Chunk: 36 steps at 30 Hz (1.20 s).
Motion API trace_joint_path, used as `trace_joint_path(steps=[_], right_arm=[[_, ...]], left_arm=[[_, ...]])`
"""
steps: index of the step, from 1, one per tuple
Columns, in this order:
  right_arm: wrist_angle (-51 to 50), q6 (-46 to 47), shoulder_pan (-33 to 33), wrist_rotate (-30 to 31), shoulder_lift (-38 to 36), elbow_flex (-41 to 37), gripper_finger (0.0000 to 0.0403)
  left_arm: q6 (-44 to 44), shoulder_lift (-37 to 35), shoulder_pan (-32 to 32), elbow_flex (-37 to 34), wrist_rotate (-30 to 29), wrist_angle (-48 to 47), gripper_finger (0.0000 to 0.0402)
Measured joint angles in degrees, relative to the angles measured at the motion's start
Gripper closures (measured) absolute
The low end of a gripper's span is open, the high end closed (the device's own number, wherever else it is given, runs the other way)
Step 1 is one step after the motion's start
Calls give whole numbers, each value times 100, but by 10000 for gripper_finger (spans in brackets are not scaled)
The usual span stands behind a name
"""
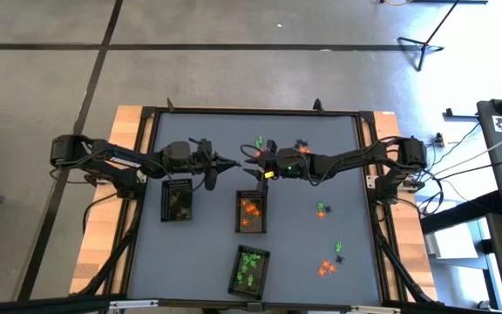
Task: Sort Halloween decoration
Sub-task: Put the black spider toy into the top left black basket
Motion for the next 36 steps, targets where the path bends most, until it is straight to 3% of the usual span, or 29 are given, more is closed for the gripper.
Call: trace_joint_path(steps=[6, 11, 16, 22, 27, 36], right_arm=[[-561, 19, 7, 8, -306, 0, 213], [-1059, 156, 4, 13, -492, 1, 206], [-1072, 158, 4, 17, -493, 1, 205], [-995, 167, 4, 17, -493, 1, 205], [-926, 169, 4, 17, -493, 1, 205], [-766, 167, 4, 9, -490, 1, 205]], left_arm=[[343, -1220, 0, 2, -179, -1823, 401], [288, -2567, -29, 492, -519, -4895, 401], [-366, -3300, -307, 1335, -875, -7837, 401], [-1594, -3498, -910, 1670, -916, -9931, 401], [-2566, -3479, -1385, 1515, -922, -10713, 401], [-2801, -3477, -1678, 1277, -941, -10241, 401]])
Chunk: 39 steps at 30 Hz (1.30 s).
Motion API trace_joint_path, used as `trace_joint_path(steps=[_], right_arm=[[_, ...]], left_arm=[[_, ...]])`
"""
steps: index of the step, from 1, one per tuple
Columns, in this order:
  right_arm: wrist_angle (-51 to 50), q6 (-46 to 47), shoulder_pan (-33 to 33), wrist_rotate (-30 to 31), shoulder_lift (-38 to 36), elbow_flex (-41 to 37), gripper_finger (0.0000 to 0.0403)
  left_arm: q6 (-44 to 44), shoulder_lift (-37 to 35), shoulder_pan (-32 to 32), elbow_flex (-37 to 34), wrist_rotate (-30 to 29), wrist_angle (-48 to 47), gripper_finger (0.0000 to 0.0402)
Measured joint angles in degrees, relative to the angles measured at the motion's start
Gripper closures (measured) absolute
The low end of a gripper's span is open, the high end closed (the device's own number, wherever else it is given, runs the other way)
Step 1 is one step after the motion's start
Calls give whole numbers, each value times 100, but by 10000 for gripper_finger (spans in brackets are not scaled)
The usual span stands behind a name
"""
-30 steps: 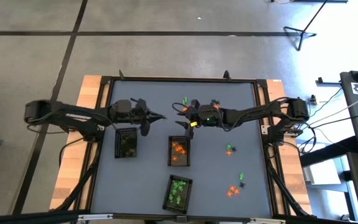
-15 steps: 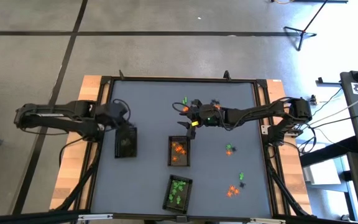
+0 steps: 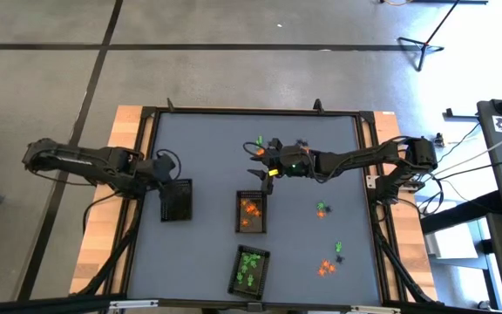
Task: Sort Halloween decoration
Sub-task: Put the black spider toy into the top left black basket
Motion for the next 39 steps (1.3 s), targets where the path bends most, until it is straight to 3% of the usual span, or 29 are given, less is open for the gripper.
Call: trace_joint_path(steps=[11, 24, 33, 39], right_arm=[[2, 0, 0, -3, 4, 0, 205], [13, 0, 0, -5, 9, 0, 205], [24, -2, 0, -7, 9, 1, 205], [17, -39, 0, -10, 9, 1, 205]], left_arm=[[762, 217, -462, -252, 342, 1099, 395], [767, 654, -606, -328, 314, 1213, 290], [763, 533, -606, -326, 294, 1362, 285], [1162, 264, -606, -324, -102, 1768, 285]])
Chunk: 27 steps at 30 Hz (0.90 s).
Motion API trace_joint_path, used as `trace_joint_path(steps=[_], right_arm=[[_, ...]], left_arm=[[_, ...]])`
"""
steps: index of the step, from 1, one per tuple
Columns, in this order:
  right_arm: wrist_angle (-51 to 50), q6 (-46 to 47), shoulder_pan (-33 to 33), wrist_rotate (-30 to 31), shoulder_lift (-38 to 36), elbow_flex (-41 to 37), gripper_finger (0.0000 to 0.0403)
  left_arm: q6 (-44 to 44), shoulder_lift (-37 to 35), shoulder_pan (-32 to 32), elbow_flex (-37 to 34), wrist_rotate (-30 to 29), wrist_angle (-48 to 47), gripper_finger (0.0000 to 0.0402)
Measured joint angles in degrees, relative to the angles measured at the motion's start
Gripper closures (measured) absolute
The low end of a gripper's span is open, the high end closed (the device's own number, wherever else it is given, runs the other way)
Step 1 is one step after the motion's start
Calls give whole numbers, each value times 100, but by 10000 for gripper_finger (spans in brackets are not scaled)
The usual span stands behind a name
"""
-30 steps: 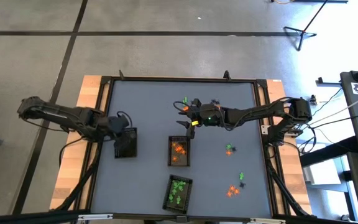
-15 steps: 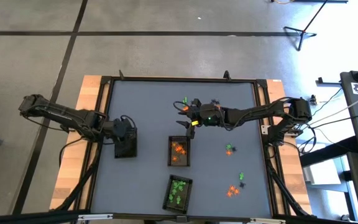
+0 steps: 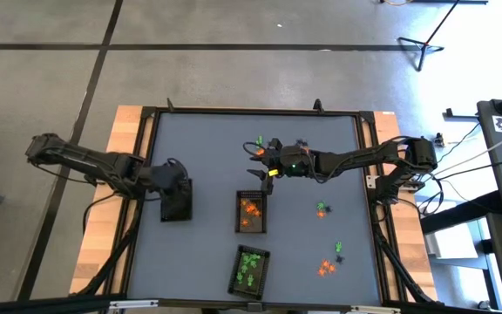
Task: Sort Halloween decoration
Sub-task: Put the black spider toy into the top left black basket
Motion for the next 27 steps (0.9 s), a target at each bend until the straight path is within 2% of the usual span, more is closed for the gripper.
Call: trace_joint_path(steps=[5, 9, 11, 16, 22, 27], right_arm=[[-54, 0, -2, -4, 0, 0, 205], [-54, -2, 0, -4, 0, 0, 205], [-54, -2, -1, -4, 0, 0, 205], [-114, 3, 0, -4, 0, 0, 205], [-359, 138, 0, 19, 0, -2, 205], [-366, 157, -1, 61, 0, 0, 205]], left_arm=[[560, -325, -2, 0, -587, 581, 285], [1190, -484, 0, -12, -1360, 1370, 285], [1552, -483, 0, -95, -1549, 2075, 285], [2408, -479, 0, -718, -1496, 3910, 285], [2875, -478, 4, -1517, -1501, 5795, 285], [3204, -478, 7, -1829, -1525, 6586, 285]])
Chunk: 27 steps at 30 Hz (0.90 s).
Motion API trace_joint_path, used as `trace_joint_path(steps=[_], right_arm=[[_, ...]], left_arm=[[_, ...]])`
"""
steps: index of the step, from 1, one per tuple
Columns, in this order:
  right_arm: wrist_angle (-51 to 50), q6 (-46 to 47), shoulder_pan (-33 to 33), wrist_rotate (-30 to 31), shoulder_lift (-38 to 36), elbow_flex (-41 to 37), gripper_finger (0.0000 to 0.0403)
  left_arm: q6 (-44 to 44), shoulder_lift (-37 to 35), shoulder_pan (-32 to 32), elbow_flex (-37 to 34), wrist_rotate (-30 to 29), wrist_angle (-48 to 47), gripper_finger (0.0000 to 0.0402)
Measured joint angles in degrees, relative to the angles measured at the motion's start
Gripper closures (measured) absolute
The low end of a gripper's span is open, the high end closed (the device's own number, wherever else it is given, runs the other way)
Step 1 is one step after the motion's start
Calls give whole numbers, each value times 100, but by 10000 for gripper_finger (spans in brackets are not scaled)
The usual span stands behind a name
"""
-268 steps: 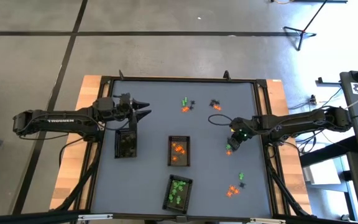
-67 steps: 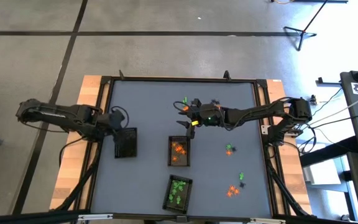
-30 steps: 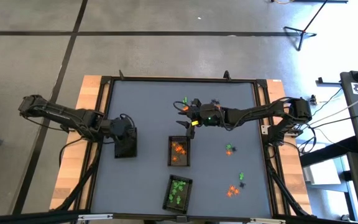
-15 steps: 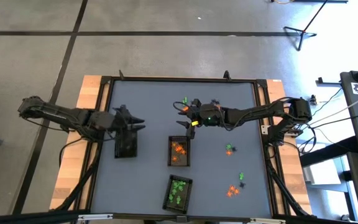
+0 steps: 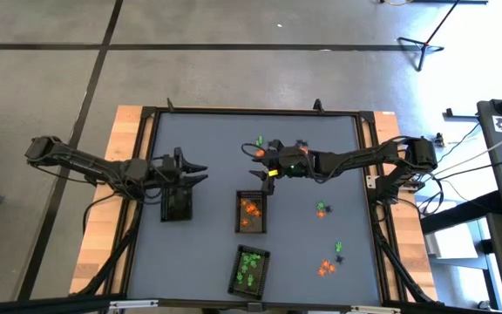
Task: Sort Halloween decoration
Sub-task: Put the black spider toy into the top left black basket
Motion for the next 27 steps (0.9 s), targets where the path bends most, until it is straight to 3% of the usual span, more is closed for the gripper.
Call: trace_joint_path(steps=[27], right_arm=[[-521, -310, -8, 5, -396, -64, 205]], left_arm=[[-457, 66, -4, -77, 173, -307, 285]])
